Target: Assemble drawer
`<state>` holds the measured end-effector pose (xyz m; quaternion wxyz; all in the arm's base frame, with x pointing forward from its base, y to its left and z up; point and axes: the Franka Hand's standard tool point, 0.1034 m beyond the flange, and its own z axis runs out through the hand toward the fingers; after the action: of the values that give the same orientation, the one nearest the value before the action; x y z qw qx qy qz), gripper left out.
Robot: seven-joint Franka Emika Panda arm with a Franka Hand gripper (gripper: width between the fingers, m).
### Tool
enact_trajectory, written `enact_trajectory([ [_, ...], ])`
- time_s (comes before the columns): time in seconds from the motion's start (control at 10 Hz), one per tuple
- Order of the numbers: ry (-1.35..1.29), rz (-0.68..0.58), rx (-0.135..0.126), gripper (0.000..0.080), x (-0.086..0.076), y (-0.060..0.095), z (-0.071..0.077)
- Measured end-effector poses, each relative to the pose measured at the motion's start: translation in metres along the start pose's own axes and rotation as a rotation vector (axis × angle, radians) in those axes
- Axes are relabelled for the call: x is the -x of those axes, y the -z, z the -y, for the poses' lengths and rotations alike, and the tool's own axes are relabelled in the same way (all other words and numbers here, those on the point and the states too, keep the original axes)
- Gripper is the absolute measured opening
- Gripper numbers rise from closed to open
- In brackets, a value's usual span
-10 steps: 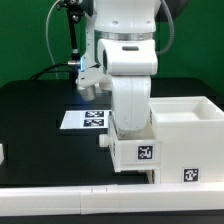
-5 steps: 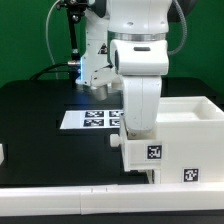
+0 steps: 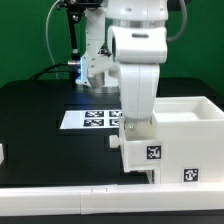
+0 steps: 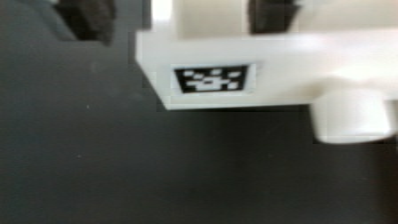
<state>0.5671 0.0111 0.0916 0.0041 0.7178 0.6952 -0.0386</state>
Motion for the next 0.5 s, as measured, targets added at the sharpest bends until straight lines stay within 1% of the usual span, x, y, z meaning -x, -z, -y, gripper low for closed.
enact_trajectory([
  [0.1,-0.003,0.009,-0.012,0.0556,0.007,0.01,-0.004],
  [0.2,0.006,0.013,-0.01,0.0621,0.018,0.016,-0.009],
  [0.3,0.019,0.015,-0.013,0.0621,0.031,0.013,-0.012],
  [0.4,0.021,0.015,-0.019,0.0644,0.043,0.006,-0.016],
  [0.5,0.019,0.013,-0.026,0.0648,0.051,-0.002,-0.02],
])
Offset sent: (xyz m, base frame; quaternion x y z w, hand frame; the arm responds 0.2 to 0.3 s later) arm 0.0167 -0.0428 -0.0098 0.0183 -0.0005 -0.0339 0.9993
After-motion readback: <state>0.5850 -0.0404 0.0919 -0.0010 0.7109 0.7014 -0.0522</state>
